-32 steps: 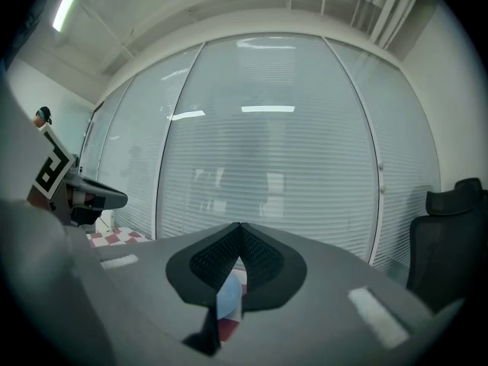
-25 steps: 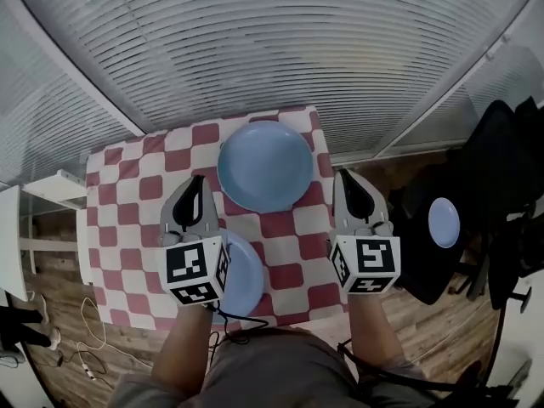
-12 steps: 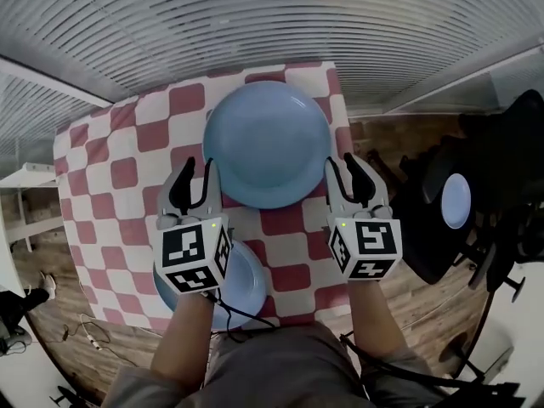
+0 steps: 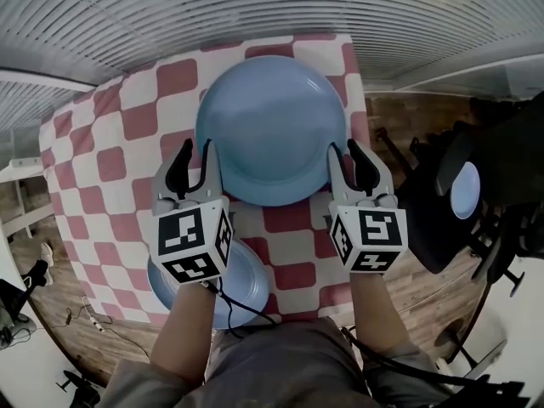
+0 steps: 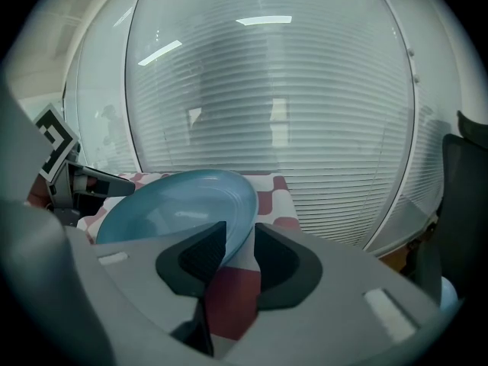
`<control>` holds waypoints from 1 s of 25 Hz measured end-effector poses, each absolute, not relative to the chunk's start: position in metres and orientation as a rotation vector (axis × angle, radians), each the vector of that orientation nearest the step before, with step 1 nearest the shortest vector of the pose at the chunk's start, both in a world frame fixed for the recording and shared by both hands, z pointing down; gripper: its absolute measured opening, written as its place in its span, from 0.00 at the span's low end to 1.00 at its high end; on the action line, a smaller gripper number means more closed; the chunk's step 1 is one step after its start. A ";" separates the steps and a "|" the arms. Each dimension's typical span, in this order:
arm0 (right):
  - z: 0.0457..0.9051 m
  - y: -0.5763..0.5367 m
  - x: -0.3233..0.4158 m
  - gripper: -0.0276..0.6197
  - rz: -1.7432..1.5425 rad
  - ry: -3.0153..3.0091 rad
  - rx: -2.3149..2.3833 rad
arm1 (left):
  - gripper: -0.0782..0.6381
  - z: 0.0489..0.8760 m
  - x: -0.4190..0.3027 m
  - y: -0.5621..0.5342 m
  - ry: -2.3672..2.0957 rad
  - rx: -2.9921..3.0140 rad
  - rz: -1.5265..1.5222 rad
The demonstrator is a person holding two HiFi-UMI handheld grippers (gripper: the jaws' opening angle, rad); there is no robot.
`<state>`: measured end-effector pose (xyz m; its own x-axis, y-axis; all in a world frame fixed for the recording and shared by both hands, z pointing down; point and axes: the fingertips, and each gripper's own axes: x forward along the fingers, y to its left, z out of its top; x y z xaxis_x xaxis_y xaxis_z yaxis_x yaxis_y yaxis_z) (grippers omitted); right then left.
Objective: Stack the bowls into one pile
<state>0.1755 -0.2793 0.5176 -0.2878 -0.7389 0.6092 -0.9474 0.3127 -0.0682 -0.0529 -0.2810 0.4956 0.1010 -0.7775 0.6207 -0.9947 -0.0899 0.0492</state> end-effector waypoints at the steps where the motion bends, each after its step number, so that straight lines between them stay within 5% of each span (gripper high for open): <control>1: 0.519 -0.279 0.175 0.26 0.598 -2.111 1.487 | 0.27 0.498 -0.053 -0.282 -1.725 1.915 0.629; 25: 0.514 -0.285 0.181 0.20 0.613 -2.051 1.552 | 0.17 0.511 -0.057 -0.289 -1.681 1.842 0.604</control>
